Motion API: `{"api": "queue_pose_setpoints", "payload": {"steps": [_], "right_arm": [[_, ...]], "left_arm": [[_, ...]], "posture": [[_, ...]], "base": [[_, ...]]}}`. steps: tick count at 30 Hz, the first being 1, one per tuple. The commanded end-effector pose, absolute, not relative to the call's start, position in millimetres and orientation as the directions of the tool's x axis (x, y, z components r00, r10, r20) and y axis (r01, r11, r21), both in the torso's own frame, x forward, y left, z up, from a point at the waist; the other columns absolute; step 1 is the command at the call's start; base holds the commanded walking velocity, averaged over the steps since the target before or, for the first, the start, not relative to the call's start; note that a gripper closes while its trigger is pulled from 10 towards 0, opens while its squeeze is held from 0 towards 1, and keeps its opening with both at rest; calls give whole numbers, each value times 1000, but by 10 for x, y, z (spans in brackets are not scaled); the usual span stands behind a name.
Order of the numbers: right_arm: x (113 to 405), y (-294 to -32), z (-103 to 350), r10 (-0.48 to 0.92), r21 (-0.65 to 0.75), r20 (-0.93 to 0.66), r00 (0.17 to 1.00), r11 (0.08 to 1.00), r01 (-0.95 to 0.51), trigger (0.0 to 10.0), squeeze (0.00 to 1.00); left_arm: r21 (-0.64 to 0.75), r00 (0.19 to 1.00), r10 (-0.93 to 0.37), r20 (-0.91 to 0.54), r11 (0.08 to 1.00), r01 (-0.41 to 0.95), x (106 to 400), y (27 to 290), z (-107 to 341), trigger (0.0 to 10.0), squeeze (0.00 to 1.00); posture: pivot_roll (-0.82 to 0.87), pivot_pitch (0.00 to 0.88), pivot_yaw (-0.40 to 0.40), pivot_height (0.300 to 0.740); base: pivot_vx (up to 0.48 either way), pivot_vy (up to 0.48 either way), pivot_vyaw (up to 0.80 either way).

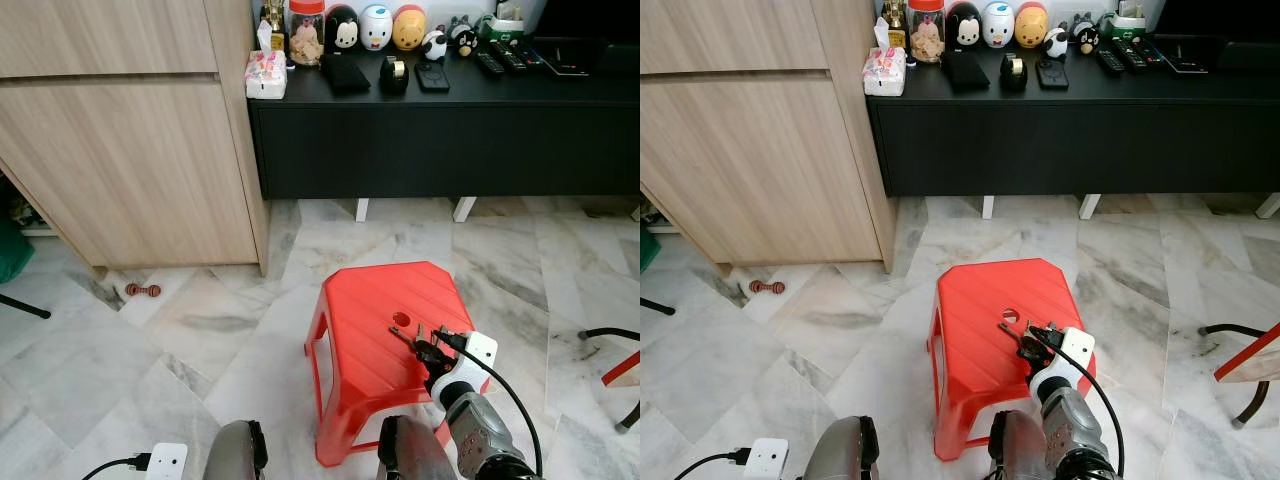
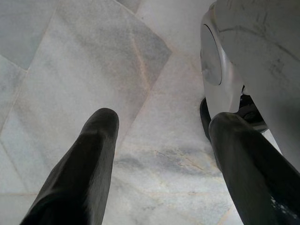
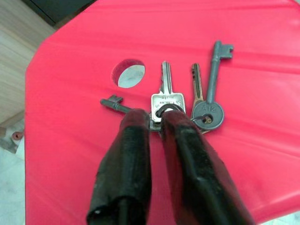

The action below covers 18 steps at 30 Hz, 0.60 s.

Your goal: Hang keys on a hook

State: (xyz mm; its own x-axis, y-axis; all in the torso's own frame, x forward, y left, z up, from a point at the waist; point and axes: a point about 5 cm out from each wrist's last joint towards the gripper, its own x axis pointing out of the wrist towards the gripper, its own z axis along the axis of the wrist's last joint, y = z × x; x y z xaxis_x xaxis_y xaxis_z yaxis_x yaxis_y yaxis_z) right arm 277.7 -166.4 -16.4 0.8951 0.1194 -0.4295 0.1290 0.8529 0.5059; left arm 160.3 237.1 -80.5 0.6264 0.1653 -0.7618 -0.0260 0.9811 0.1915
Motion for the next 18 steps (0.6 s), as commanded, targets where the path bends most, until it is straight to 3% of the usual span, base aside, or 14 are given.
{"api": "queue_pose_setpoints", "payload": {"steps": [1,18], "right_arm": [[2772,-1685,-177,106,510,-446,889,846,155,10000,1000],[2886,-1726,-77,98,516,-423,901,843,151,10000,1000]], "left_arm": [[203,604,167,-779,979,-9,1531,2366,-841,10000,0],[206,604,170,-778,979,-10,1527,2382,-838,10000,0]], "posture": [[106,117,-51,596],[107,118,-50,596]], "base": [[0,0,0],[0,0,0]]}}
